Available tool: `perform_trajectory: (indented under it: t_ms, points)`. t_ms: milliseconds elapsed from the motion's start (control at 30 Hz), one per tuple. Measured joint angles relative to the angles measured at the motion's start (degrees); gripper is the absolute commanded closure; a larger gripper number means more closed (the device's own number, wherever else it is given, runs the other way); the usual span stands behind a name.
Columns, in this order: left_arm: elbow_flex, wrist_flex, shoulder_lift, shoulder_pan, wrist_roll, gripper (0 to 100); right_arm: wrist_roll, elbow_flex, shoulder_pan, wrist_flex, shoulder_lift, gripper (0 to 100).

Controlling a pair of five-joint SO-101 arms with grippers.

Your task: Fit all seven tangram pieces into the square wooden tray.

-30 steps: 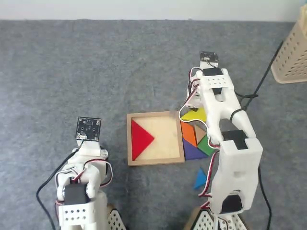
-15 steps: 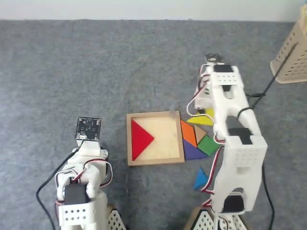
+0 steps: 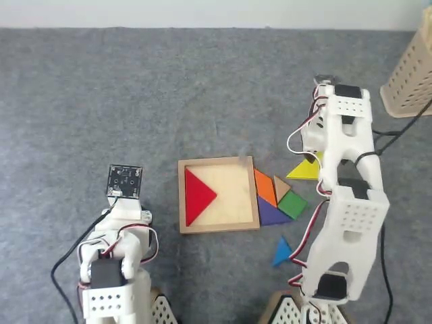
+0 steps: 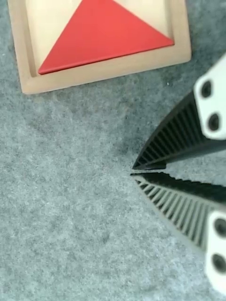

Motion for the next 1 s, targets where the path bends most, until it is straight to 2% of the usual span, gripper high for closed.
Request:
perform_trajectory:
  t_ms: [100,233,433,733,1000]
  points:
    - [0.0,0.0,0.0,-0.1,0.0,99,0.1,2.5,-0.4,-1.4,-2.8,72.2]
    - [0.0,0.0,0.0,-0.1,0.0,99,-0.2,12.9,-0.4,-8.9,-8.9,72.3]
    - [0.0,0.0,0.0,-0.1,0.0,99,-4.8,25.2,-0.4,-16.3,-13.7,72.3]
    - [0.0,0.0,0.0,0.0,0.0,99,-6.4,22.6,-1.7,-14.9,-11.1,72.2]
    - [0.0,0.0,0.0,-0.1,0.0,99,-13.5,18.3,-4.0,-10.6,-10.0,72.3]
